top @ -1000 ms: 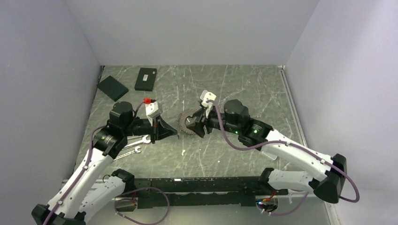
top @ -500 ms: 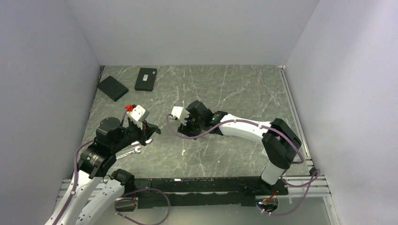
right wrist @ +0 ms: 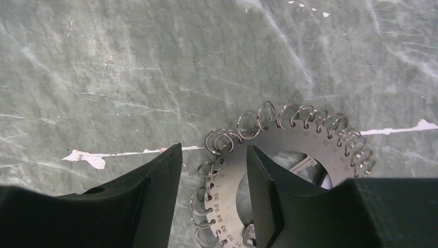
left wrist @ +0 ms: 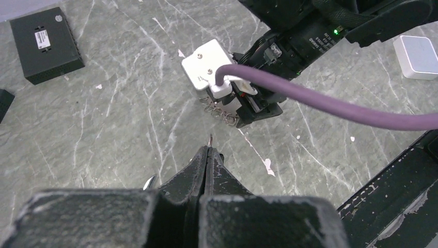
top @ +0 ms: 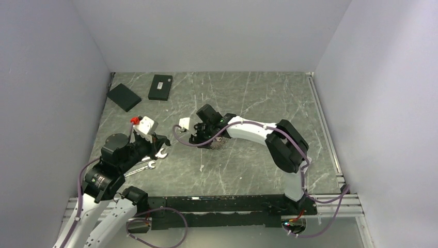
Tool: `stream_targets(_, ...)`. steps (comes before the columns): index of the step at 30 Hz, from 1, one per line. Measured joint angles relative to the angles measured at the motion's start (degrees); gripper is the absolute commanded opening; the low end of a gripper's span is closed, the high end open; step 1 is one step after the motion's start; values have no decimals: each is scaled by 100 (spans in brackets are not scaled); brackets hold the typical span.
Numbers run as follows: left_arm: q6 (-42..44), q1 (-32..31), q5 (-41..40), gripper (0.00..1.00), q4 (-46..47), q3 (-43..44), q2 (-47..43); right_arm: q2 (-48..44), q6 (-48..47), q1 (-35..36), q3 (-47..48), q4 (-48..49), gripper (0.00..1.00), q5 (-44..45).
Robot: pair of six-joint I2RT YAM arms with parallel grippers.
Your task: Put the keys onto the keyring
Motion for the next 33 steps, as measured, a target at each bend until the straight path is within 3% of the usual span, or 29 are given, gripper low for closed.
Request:
stream_targets(6,0,0,-81,0,-33,-2,-52,450,-208,-31,278,-236,45,-7)
stream_targets(9,0,0,-101,0,-31,-2,-87,551,-240,-57,278,-267,35,9)
stream_targets(13,0,0,-109,0,-31,-2,-90,610,-254,-63,280,-262,33,17)
stream_targets(18,0,0,-144,0,-31,-2,-127,658,-278,-66,352,-245,20,68)
stream_targets(33,0,0,-203,0,-31,-2,-157,737,-291,-66,520,-243,21,118)
